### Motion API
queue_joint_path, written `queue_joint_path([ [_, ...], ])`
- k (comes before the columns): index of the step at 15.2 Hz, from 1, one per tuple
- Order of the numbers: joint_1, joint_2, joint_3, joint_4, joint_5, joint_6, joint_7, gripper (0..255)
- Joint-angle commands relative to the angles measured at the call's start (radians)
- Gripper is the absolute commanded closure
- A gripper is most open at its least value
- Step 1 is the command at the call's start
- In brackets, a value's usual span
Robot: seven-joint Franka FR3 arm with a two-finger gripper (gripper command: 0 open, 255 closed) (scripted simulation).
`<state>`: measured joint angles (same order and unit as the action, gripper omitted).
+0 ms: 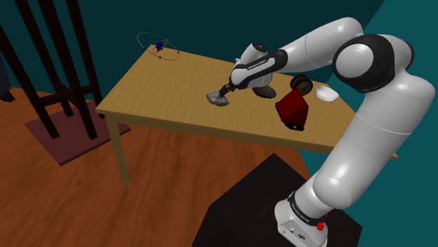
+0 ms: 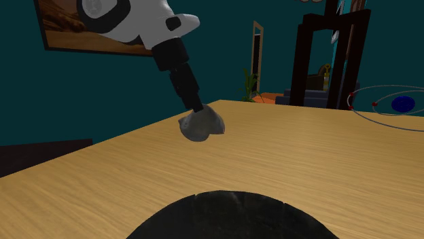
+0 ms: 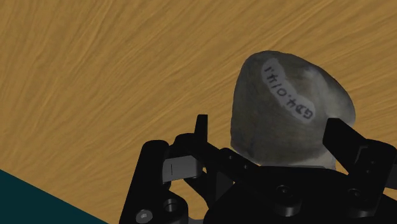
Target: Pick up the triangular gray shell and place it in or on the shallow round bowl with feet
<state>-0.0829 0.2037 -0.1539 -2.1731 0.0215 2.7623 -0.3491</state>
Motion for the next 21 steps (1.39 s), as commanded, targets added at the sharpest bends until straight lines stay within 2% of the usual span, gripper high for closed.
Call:
queue_joint_path([
  [1, 0.002, 0.019, 0.001, -0.010, -0.002, -0.003, 0.002, 0],
  [2, 0.000, 0.020, 0.001, -0.003, 0.000, -0.009, 0.000, 255],
  [9, 0.013, 0.005, -0.001, -0.020, -0.015, -0.007, 0.022, 255],
  [11, 0.002, 0.019, 0.000, -0.010, -0.001, -0.003, 0.002, 255],
  [21, 0.008, -0.068, -0.007, 0.027, -0.027, -0.126, 0.018, 255],
])
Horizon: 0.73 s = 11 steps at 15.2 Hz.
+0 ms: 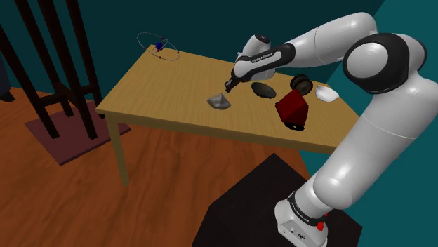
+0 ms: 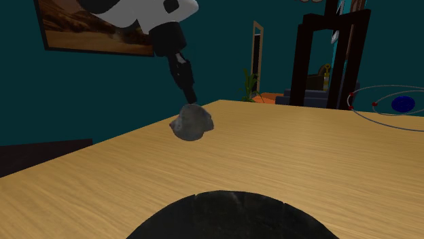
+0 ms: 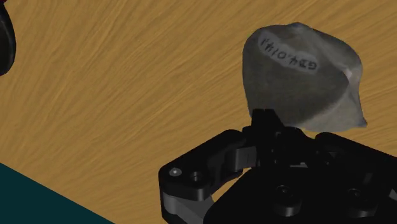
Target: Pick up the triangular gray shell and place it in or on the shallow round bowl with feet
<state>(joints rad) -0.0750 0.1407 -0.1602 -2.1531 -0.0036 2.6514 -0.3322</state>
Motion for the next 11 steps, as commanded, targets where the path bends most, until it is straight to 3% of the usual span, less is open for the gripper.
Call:
queue_joint_path([
  [1, 0.000, 0.000, 0.000, 0.000, 0.000, 0.000, 0.000, 255],
  [2, 0.000, 0.000, 0.000, 0.000, 0.000, 0.000, 0.000, 0],
  [3, 0.034, -0.044, -0.022, -0.110, -0.147, 0.142, 0.084, 0],
  [4, 0.070, -0.073, -0.069, -0.200, -0.396, 0.273, 0.256, 0],
  [5, 0.106, -0.083, -0.145, -0.244, -0.836, 0.371, 0.598, 0],
  [6, 0.219, -0.076, -0.291, -0.218, -1.424, 0.409, 1.102, 0],
  [7, 0.458, -0.065, -0.502, -0.185, -1.959, 0.382, 1.603, 0],
  [8, 0.557, -0.078, -0.543, -0.217, -2.300, 0.277, 1.915, 0],
  [9, 0.713, -0.089, -0.649, -0.285, -2.497, 0.141, 2.081, 0],
  [10, 0.626, -0.096, -0.525, -0.365, -2.619, -0.018, 2.160, 0],
  [11, 0.592, -0.097, -0.490, -0.369, -2.623, -0.026, 2.161, 0],
])
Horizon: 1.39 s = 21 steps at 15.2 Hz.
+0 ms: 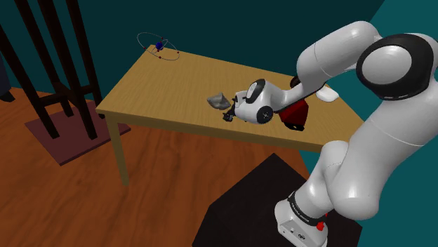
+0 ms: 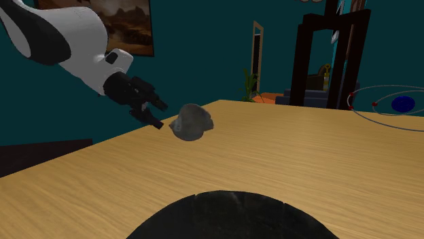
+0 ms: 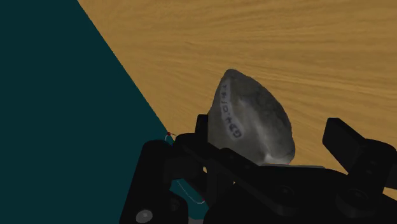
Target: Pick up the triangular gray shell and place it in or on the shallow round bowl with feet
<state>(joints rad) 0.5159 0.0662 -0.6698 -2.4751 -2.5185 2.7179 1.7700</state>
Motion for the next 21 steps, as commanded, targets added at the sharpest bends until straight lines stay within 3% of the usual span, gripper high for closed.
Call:
queue_joint_path([
  [1, 0.005, 0.000, 0.015, -0.030, -0.120, -0.088, 0.081, 0],
  [7, -0.010, 0.142, 0.023, 0.080, -0.190, -0.061, 0.215, 0],
  [15, -0.011, 0.142, 0.024, 0.079, -0.190, -0.061, 0.215, 0],
  [16, -0.012, 0.142, 0.024, 0.079, -0.190, -0.061, 0.215, 255],
  [21, -0.012, 0.142, 0.024, 0.080, -0.192, -0.061, 0.216, 255],
])
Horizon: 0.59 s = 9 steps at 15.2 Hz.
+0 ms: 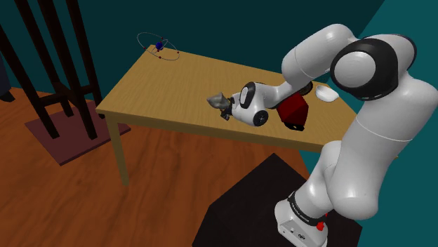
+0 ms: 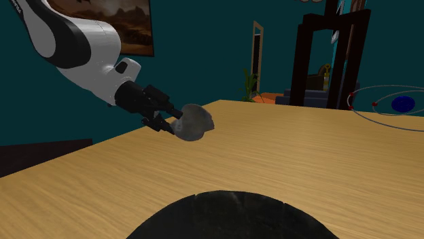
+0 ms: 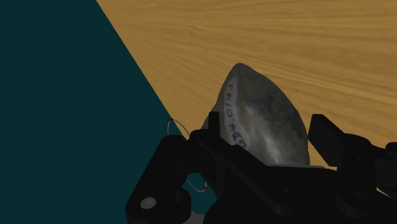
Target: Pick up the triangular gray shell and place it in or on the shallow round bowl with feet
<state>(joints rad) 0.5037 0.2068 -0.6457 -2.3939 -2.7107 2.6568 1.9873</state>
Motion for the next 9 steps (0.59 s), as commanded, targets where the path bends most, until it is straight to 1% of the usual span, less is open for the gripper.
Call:
queue_joint_path([
  [1, 0.000, 0.003, 0.000, 0.000, 0.000, 0.001, 0.000, 255],
  [4, 0.001, 0.001, 0.000, -0.002, 0.002, 0.000, -0.003, 255],
  [9, 0.014, -0.075, -0.030, -0.006, 0.049, 0.042, -0.103, 255],
])
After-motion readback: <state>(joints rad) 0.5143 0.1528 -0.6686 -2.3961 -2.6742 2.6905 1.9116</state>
